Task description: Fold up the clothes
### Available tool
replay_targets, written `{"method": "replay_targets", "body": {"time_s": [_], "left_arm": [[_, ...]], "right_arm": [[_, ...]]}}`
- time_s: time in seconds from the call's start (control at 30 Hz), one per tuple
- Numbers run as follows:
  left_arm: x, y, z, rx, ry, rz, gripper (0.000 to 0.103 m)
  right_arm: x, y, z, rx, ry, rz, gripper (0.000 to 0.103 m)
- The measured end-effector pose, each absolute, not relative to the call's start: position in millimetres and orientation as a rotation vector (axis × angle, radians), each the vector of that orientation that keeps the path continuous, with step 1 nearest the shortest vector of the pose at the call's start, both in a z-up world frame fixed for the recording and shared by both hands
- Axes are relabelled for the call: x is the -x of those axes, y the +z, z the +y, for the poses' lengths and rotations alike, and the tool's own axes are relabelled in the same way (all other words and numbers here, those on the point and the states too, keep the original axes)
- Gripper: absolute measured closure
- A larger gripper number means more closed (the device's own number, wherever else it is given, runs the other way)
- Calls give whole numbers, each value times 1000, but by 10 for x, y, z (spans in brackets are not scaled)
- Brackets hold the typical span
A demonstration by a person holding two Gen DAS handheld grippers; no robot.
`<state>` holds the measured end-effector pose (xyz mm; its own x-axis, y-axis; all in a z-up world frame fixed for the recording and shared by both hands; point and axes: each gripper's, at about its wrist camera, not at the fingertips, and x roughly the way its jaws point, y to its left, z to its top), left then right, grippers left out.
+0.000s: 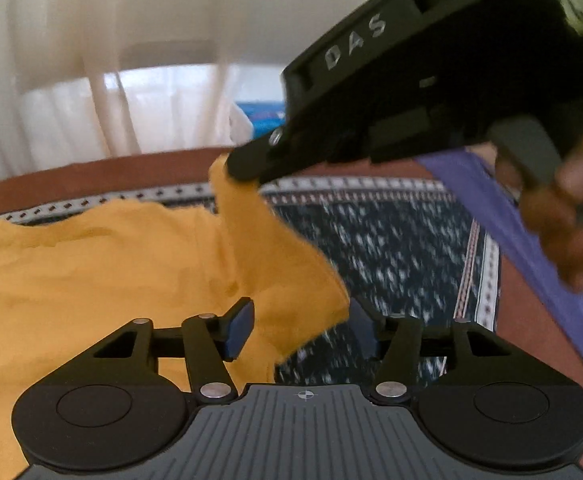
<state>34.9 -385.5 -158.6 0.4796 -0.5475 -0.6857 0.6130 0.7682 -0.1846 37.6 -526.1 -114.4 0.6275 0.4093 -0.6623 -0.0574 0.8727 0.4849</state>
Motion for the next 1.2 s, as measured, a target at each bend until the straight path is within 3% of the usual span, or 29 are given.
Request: {"method": "replay_targets", "body": {"time_s": [0.27,0.37,0.53,0.6,0.67,0.87,1.13,1.2], "left_arm": [[-575,-1511,-3522,127,-698,830,32],[-608,-1473,-3391,204,-732,830,26],[-721,-1534,-3433,231,-688,871,27],[-752,-1591,-3446,226,-691,899,33],[-774,-1652,-3438,215,-702,930,84],[-770,-1753,-3233,187,-688,972,98],[-874,-1939,-2925,205,-599,1027,98],[-890,-1962,-2849,212,-578,1035,98]], "right_arm": [[-619,-1115,-4949,-419,356,924,98],[-668,-1115,-4884,-389,360,941,98],[-704,-1117,-4847,-399,371,958,98],[-708,-1118,-4824,-402,378,966,98],[-712,-1118,-4799,-400,380,971,98],[-784,-1202,-4722,-389,393,998,98],[-904,-1476,-4503,-437,396,1019,95],[-907,-1521,-4471,-456,398,1015,90]]}}
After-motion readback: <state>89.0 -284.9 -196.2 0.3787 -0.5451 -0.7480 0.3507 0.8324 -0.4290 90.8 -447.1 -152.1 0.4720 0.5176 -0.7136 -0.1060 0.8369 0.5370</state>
